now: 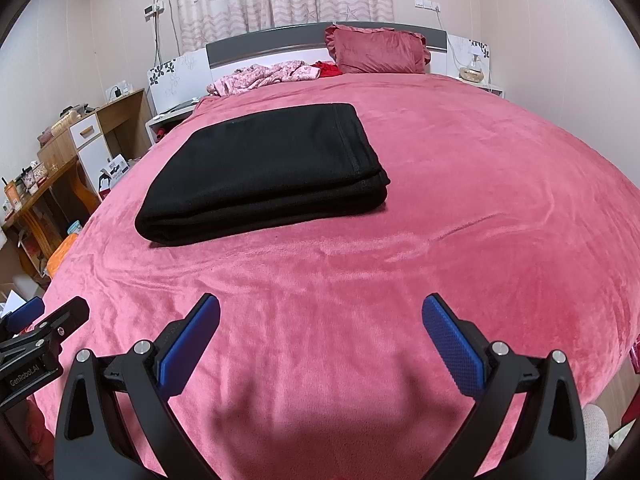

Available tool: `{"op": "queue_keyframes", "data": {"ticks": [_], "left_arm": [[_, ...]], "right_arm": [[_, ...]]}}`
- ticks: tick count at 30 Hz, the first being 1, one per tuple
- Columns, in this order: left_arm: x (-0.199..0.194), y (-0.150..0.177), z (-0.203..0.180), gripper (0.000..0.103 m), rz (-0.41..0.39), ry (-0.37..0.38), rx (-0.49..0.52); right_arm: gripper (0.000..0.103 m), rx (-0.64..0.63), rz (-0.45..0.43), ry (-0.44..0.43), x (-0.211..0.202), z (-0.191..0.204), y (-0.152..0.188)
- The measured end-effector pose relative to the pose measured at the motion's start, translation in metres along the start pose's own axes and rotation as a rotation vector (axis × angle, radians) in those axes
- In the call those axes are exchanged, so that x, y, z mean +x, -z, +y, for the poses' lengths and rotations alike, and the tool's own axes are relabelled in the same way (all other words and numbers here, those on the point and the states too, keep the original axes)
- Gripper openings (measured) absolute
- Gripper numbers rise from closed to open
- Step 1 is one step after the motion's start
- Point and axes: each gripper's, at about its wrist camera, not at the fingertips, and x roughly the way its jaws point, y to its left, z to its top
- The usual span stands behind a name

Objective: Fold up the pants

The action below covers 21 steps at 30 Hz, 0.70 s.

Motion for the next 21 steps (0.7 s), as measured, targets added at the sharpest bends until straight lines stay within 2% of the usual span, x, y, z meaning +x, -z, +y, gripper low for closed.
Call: {"op": "queue_keyframes", "data": {"ticks": [21], "left_arm": [[0.0054, 0.0031, -0.0024, 0.099, 0.024, -0.007, 0.005]], "right_arm": [[0.101, 0.008, 0.021, -0.003, 0.0043, 0.0, 0.0039]]}}
